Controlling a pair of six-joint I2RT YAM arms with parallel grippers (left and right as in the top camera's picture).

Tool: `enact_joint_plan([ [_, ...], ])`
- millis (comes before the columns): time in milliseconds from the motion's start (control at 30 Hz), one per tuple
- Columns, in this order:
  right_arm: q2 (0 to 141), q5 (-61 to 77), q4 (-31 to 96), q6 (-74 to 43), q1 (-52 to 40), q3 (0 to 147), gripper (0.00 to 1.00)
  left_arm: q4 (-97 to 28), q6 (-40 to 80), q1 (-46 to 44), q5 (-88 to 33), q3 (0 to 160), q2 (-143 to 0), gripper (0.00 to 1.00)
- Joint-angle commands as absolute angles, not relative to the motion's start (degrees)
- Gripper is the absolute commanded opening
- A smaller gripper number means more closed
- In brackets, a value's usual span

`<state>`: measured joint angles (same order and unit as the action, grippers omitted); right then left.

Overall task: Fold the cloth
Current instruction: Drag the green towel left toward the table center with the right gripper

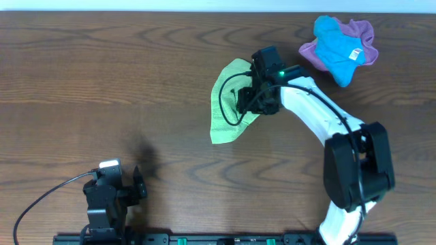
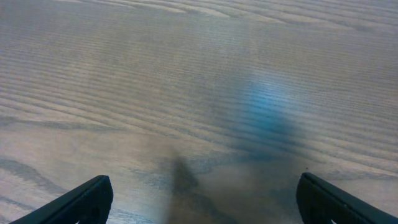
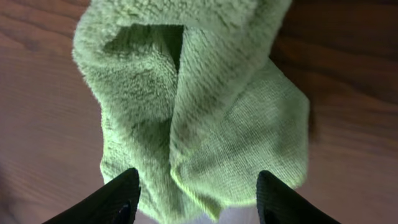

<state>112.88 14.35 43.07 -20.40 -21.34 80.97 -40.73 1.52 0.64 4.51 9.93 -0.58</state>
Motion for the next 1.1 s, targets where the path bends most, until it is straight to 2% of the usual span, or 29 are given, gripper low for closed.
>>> enact_joint_plan([
  [0,115.59,17.06,42.39,-20.58,-21.89,80.55,0.57,-42.22,1.72,0.73,4.89,9.28,-0.21,0.95],
  [700,118.83,16.01,36.99,-21.19,-24.80,80.55,0.45,-42.22,1.72,0.73,4.89,9.28,-0.21,0.95],
  [967,119.42,10.48,36.47,-21.19,-24.82,80.55,0.33,-42.22,1.72,0.73,4.89,9.28,-0.21,0.96],
  [1067,119.42,9.63,35.97,-21.21,-24.77,80.55,0.20,-42.22,1.72,0.73,4.89,9.28,-0.21,0.95],
])
